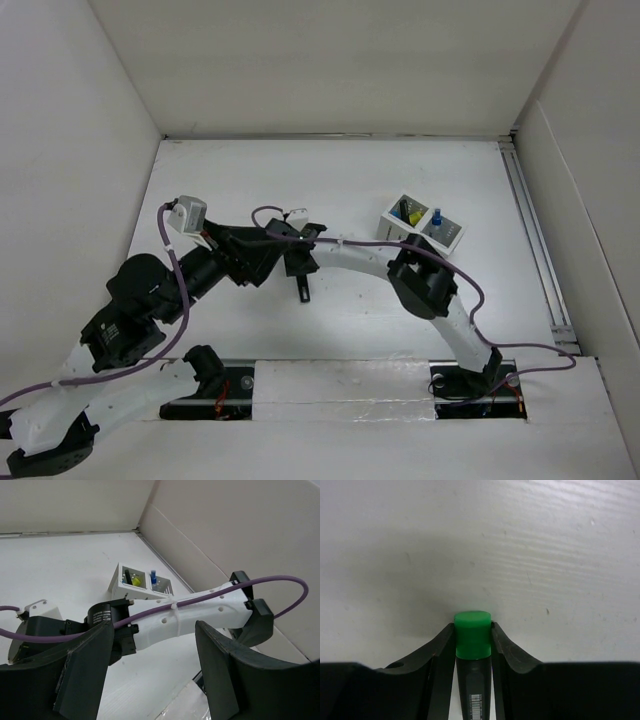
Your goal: Organize the desk
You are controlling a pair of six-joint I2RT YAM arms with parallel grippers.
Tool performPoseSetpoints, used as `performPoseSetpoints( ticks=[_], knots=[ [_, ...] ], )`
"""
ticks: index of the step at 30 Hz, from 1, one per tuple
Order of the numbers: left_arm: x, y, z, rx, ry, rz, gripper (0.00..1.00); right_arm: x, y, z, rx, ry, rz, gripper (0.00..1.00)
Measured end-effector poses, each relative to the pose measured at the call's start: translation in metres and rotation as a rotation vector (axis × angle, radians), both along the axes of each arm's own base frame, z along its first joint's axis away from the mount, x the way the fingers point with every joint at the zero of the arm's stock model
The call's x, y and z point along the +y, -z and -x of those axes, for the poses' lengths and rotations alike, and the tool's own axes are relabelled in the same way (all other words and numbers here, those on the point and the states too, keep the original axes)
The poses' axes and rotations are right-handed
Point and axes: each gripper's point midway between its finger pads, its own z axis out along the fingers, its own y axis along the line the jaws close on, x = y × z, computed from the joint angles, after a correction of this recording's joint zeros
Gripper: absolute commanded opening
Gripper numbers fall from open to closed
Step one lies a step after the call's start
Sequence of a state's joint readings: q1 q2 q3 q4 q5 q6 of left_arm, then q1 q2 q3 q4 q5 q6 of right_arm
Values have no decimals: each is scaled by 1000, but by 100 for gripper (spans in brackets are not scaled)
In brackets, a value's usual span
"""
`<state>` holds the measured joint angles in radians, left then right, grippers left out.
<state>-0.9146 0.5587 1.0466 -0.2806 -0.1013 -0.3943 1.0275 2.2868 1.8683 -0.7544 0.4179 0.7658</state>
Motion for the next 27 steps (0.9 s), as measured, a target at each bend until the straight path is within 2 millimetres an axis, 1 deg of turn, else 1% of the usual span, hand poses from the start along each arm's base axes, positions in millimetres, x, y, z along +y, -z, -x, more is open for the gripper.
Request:
performPoseSetpoints(
  ticks=[1, 2, 3, 5, 6, 8, 10, 11, 13, 14, 16, 17, 19, 21, 22, 23, 25, 27],
  knots=[
    [-1, 2, -1, 6, 1, -4, 63, -5, 0, 4, 4, -1, 4, 6],
    [-3, 5, -2, 13, 1, -9, 63, -15, -2, 11, 9, -5, 8, 6],
    [-4, 7, -3, 19, 1, -13, 63, -16, -2, 12, 11, -6, 10, 6],
    [-9, 11, -7, 31, 0, -28, 63, -27, -13, 15, 4, -6, 4, 5],
    [-11, 13, -9, 38, -1, -37, 63, -30, -23, 15, -5, -5, -9, 5],
    [-17, 20, -14, 55, -5, -58, 65, -35, -56, 7, -54, 10, -60, 5],
    [-21, 24, -18, 66, -11, -74, 67, -46, -98, -8, -129, 43, -132, 5],
    [-22, 25, -19, 68, -12, -77, 67, -56, -121, -16, -171, 67, -170, 5],
    [-24, 27, -21, 72, -12, -81, 69, -86, -167, -37, -269, 135, -242, 5],
    [-26, 28, -23, 74, -13, -85, 69, -105, -187, -46, -316, 176, -270, 5],
    [-30, 28, -26, 77, -12, -85, 72, -152, -218, -67, -404, 269, -295, 5],
    [-33, 29, -28, 81, -12, -85, 73, -176, -229, -76, -442, 312, -301, 5],
    [-43, 31, -33, 95, -7, -80, 76, -226, -239, -92, -504, 402, -270, 6],
    [-57, 39, -42, 125, -1, -94, 78, -269, -237, -104, -537, 472, -215, 6],
    [-63, 41, -45, 138, 4, -102, 80, -287, -232, -109, -542, 496, -182, 6],
    [-71, 45, -50, 151, 8, -113, 81, -302, -226, -114, -548, 515, -153, 6],
    [-87, 48, -61, 172, 13, -134, 86, -326, -213, -121, -544, 532, -101, 6],
    [-101, 52, -73, 194, 11, -156, 88, -343, -202, -128, -544, 532, -64, 6]
  ],
)
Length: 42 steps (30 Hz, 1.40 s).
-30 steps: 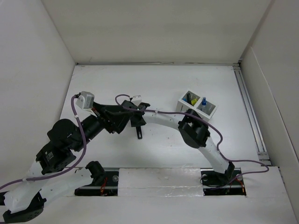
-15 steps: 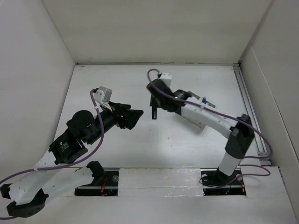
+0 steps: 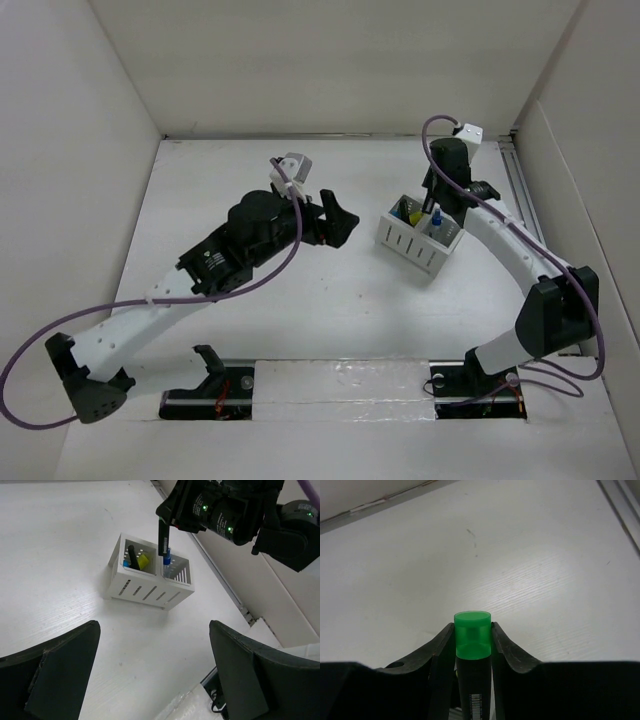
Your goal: Organize the desk
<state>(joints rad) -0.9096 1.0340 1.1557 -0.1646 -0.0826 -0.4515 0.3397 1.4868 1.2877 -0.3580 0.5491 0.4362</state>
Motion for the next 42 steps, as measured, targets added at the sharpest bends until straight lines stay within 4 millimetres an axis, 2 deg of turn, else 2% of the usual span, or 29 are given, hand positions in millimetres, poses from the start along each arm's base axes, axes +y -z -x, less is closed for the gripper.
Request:
performPoseSetpoints(
  ticks=[3, 6, 12, 15, 23, 29, 31, 37, 40, 42],
  knots=[
    [-10, 0, -14, 12, -13, -7, 92, -11, 10, -10, 1, -14, 45, 7],
    [-13, -7, -26, 14, -34, 4, 96, -6, 17, -20, -18, -54, 66, 7],
    [-19, -25, -35, 4, -43, 23, 99, 3, 36, -23, -43, -113, 71, 7],
    [-20, -25, -36, 9, -45, 16, 99, 9, 31, -26, -72, -137, 72, 7],
    [-17, -19, -37, 27, -60, -10, 99, 42, 22, -25, -108, -224, 86, 7],
    [-14, -24, -36, 22, -72, 3, 99, 46, 11, -29, -138, -233, 103, 7],
    [-13, -25, -36, 22, -74, 9, 99, 43, 17, -26, -135, -227, 107, 9],
    [-8, -23, -33, 27, -82, 11, 99, 38, 59, -5, -64, -222, 140, 9],
    [-9, -21, -33, 33, -81, 5, 99, 40, 59, -3, -70, -219, 147, 10],
    [-9, -19, -33, 37, -82, -1, 99, 41, 58, -3, -76, -213, 151, 18]
  ],
)
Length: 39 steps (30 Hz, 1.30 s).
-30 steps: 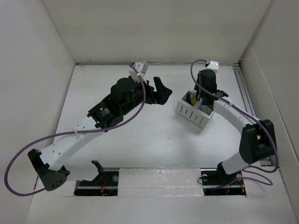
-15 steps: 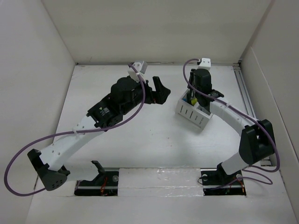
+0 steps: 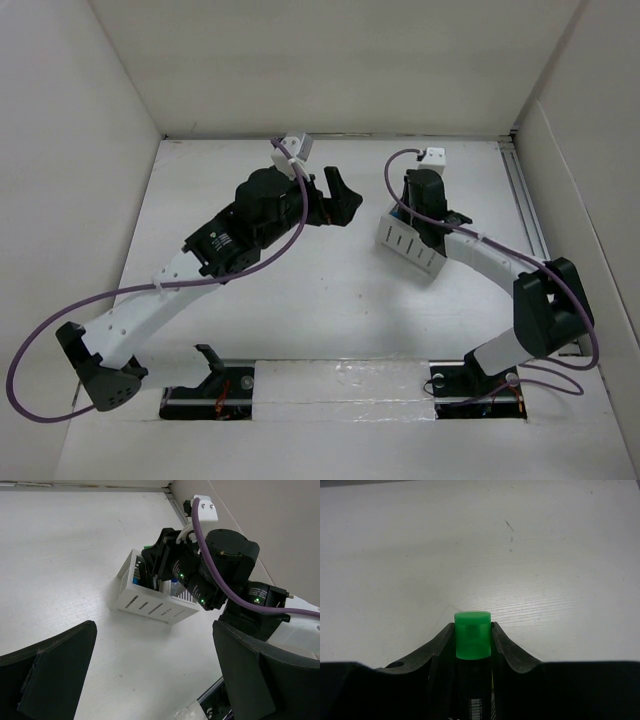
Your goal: Organize the desk
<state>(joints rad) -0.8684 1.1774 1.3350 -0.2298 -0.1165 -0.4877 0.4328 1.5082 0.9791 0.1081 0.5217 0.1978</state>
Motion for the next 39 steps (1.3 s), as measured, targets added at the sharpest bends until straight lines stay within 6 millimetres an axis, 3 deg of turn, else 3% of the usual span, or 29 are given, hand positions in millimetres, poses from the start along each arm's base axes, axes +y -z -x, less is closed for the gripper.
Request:
performPoseSetpoints(
  ticks=[4, 7, 11, 15, 17, 18, 19, 22, 24, 25, 29, 33, 36, 37, 39],
  knots=[
    [0, 3, -1, 7, -4, -8, 99, 8, -6, 7, -18, -10, -2, 55],
    [2, 1, -1, 5, -12, -3, 99, 21, -27, 18, -57, -39, -32, 66],
    [9, -2, 2, -1, -27, 9, 99, 35, -70, 40, -143, -79, -95, 68],
    [21, -4, 8, -11, -46, 16, 99, 34, -100, 65, -181, -88, -140, 64],
    [28, -7, 11, -19, -60, 22, 99, 32, -107, 77, -177, -96, -151, 40],
    [34, -9, 13, -26, -73, 26, 99, 30, -109, 83, -170, -102, -157, 12],
    [34, -9, 13, -26, -74, 27, 99, 29, -112, 89, -166, -110, -166, 0],
    [45, -9, 17, -35, -95, 31, 99, 49, -114, 115, -130, -220, -223, 0],
    [53, -5, 20, -36, -111, 27, 99, 78, -112, 145, -86, -358, -266, 0],
    [57, -3, 22, -34, -117, 23, 99, 83, -112, 151, -78, -388, -274, 0],
    [72, 14, 31, -33, -132, 17, 99, 131, -108, 217, 7, -675, -343, 0],
    [86, 35, 42, -14, -137, 9, 99, 154, -109, 269, 89, -878, -401, 8],
    [94, 40, 50, -4, -139, 16, 99, 170, -106, 305, 159, -1004, -430, 21],
    [97, 40, 53, -1, -141, 21, 99, 174, -103, 315, 179, -1042, -436, 34],
    [103, 38, 56, 2, -155, 32, 99, 181, -93, 331, 229, -1096, -439, 49]
  ],
)
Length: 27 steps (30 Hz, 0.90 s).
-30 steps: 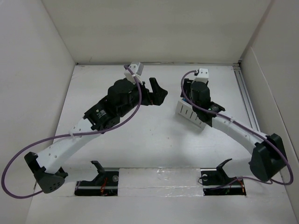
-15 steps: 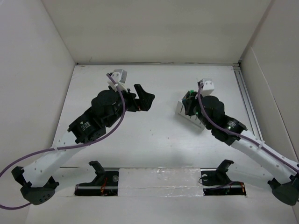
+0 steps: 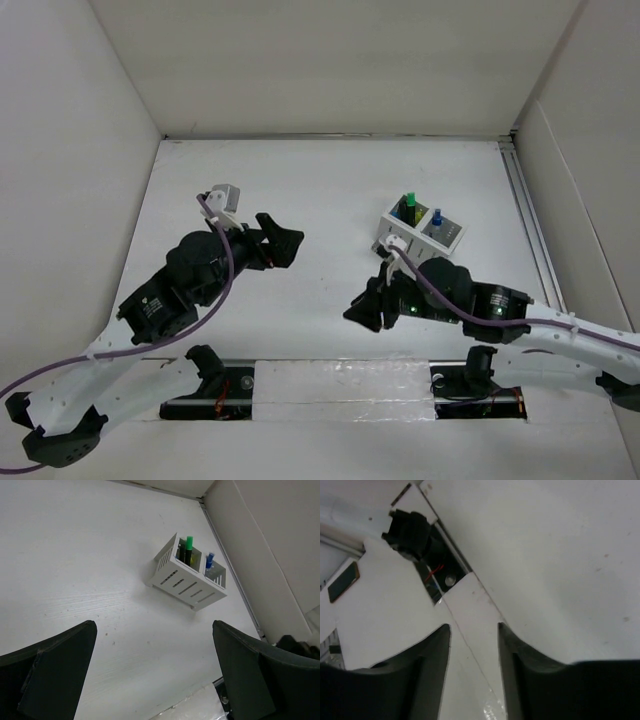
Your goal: Organize the desk
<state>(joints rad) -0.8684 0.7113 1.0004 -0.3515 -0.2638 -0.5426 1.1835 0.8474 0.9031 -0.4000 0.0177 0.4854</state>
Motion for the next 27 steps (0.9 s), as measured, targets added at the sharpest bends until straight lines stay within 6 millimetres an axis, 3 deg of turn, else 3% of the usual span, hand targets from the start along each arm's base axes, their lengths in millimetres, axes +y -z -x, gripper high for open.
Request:
performPoseSetpoints(
  ticks=[1, 2, 6, 9, 17, 21, 27],
  knots=[
    [3, 0, 1, 8, -10, 3, 99, 3, 7, 6, 11, -26, 12, 63],
    [7, 0, 2, 15, -26, 7, 99, 6, 16, 11, 24, -46, 29, 68],
    [20, 0, 4, 42, -86, 39, 99, 13, 47, 23, 50, -108, 105, 73],
    [25, 1, 3, 66, -126, 67, 99, 12, 55, 34, 35, -152, 121, 73],
    [34, 13, 3, 137, -202, 115, 99, -19, 44, 39, -65, -149, 51, 73],
    [37, 12, 3, 143, -222, 135, 99, -26, 32, 37, -103, -138, 20, 72],
    [35, 15, -1, 158, -240, 127, 99, -36, 33, 39, -111, -135, 12, 72]
  ],
)
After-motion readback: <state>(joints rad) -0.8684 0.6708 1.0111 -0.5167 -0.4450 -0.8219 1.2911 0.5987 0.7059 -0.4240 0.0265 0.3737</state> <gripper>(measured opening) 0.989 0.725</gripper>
